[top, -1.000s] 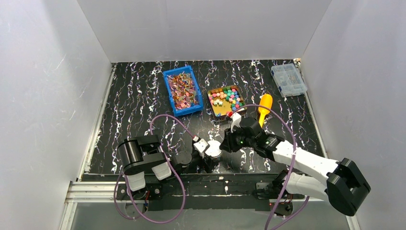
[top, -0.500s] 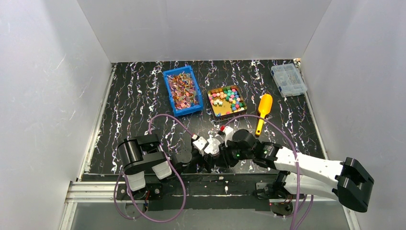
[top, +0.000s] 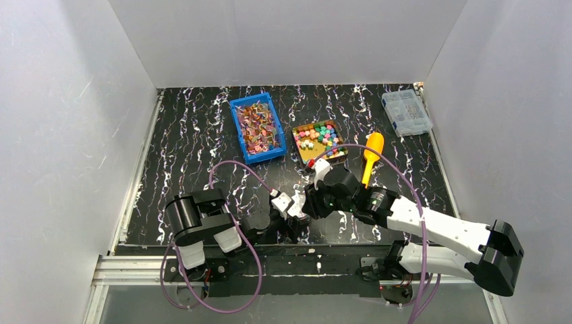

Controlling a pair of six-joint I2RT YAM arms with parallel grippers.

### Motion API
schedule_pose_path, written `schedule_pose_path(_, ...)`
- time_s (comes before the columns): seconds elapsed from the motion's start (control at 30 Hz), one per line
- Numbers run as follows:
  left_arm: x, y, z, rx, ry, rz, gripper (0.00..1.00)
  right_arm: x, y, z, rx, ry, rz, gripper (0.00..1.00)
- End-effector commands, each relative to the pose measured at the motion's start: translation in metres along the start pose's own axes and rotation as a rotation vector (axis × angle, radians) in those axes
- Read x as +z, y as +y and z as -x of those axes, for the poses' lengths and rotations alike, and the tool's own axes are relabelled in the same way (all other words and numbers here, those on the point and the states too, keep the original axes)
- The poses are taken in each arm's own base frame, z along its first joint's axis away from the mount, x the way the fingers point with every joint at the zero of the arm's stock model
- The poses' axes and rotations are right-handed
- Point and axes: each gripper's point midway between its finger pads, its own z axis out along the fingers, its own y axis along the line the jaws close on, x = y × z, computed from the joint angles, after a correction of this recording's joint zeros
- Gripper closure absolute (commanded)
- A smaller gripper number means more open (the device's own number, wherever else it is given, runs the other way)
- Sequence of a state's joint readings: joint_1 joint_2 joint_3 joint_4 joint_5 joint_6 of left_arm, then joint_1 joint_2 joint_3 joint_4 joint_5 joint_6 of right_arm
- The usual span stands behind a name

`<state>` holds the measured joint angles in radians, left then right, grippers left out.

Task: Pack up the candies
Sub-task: Screw the bottle lid onto the packing bottle.

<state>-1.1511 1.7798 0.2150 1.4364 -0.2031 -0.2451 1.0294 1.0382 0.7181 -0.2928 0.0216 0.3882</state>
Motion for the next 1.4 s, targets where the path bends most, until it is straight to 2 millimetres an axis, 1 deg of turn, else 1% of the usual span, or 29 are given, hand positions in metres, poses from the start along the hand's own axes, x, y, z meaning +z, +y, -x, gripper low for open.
schedule_pose_path(0.0,-0.019,0.014,-0.044,0.027,0.166,0.027,0.63,0.003,-0.012,0.031,-0.065,-0.042,-0.056,0.61)
schedule_pose_path(0.13,-0.019,0.010,-0.043,0.028,0.165,0.007,0.63,0.018,-0.020,0.043,-0.080,-0.021,-0.054,0.62)
schedule_pose_path(0.3,-0.019,0.006,-0.042,0.022,0.166,-0.014,0.63,0.037,-0.027,0.051,-0.082,0.005,-0.015,0.63)
schedule_pose_path(0.43,-0.020,0.003,-0.042,0.014,0.169,-0.029,0.64,0.051,-0.036,0.051,-0.072,0.029,-0.003,0.63)
schedule_pose_path(0.63,-0.020,0.000,-0.043,0.004,0.175,-0.043,0.64,0.064,-0.042,0.046,-0.055,0.050,0.028,0.63)
schedule_pose_path(0.77,-0.020,-0.001,-0.044,0.000,0.179,-0.047,0.64,0.067,-0.042,0.041,-0.044,0.064,0.053,0.63)
schedule_pose_path(0.93,-0.019,-0.002,-0.044,-0.004,0.181,-0.050,0.64,0.069,-0.042,0.026,-0.023,0.100,0.072,0.66)
schedule_pose_path(1.23,-0.018,-0.002,-0.042,0.000,0.174,-0.048,0.64,0.065,-0.044,0.002,-0.009,0.149,0.082,0.67)
schedule_pose_path(1.37,-0.018,0.000,-0.041,-0.003,0.169,-0.036,0.64,0.059,-0.042,-0.007,-0.003,0.163,0.093,0.70)
